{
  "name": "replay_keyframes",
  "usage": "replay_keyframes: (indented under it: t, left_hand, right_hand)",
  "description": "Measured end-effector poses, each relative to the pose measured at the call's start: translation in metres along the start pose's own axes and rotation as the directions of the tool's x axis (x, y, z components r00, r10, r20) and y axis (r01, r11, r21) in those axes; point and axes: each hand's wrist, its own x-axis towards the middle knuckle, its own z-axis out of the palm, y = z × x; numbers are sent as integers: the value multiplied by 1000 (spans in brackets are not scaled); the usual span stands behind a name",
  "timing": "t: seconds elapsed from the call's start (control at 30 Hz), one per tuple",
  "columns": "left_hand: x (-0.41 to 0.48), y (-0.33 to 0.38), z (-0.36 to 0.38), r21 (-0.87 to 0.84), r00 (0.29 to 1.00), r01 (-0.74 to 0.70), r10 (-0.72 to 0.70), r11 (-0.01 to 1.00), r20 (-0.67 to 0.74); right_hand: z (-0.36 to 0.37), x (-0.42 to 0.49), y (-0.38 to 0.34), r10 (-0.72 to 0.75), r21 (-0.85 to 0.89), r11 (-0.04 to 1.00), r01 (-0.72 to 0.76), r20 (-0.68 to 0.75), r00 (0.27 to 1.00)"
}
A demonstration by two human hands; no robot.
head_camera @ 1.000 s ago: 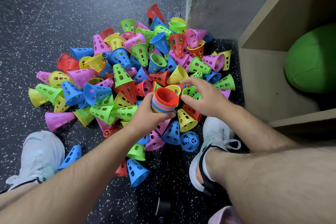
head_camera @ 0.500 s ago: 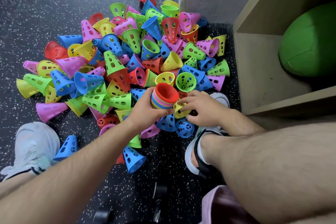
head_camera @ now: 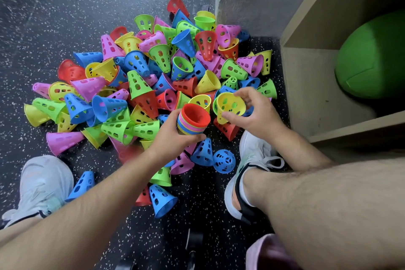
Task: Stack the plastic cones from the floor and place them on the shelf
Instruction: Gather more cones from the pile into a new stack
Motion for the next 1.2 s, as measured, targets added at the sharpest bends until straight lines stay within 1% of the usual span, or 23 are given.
replay_keyframes:
  t: [0.07,0.13,0.23,0.33,0.47,0.5,0.53,0.57,0.63,0.7,0.73,0.8,0.87,1.03,1.13,1.2]
  left_hand:
    - [1,1,1,9,1000,-1,1,1000,3]
    - [2,3,3,7,1000,3,-4,1000,6]
    - [3,7,7,-7,1000,-3,4,1000,22]
    - [5,12,9,-18,999,-13,13,1000,33]
    - [6,18,14,-21,997,-42,43,999,56]
    - [6,18,14,-22,997,-44,45,999,57]
    - [6,17,15,-20,998,-43,44,999,54]
    - [6,16,15,-15,998,-38,38,999,49]
    - [6,13,14,3,999,-23,23,1000,46]
    - [5,12,13,16,999,-12,11,1000,48]
    - [5,12,13,19,999,-9,8,1000,49]
    - [4,13,14,20,999,-5,4,1000,52]
    - [3,15,15,27,998,-3,1,1000,55]
    - [2,17,17,39,999,8,-10,999,40]
    - [1,16,15,35,999,14,-15,999,38]
    - [2,16,13,23,999,19,-19,1000,33]
  right_hand:
    - [-3,6,-8,0,116,993,5,-44,999]
    - [-4,12,-18,-22,167,986,28,-40,999]
    - [-2,16,-26,-66,109,992,61,38,997]
    - [5,15,-26,-52,17,999,50,148,988]
    - [16,11,-21,-35,-38,998,50,337,941]
    - [17,11,-19,-32,-33,998,47,360,932]
    - [17,11,-16,-32,-29,999,45,359,933]
    - [16,11,-13,-41,-26,998,52,330,943]
    - [17,12,-2,-60,-71,995,76,196,979]
    - [18,14,11,-80,-255,962,96,73,994]
    - [19,15,17,-80,-355,930,95,57,995]
    - [23,17,24,-47,-486,869,87,94,994]
    - [27,19,28,-26,-559,823,103,144,989]
    - [37,29,26,-46,-640,760,118,128,991]
    - [38,36,26,-42,-638,762,112,124,991]
    - [34,37,24,-44,-556,826,95,104,994]
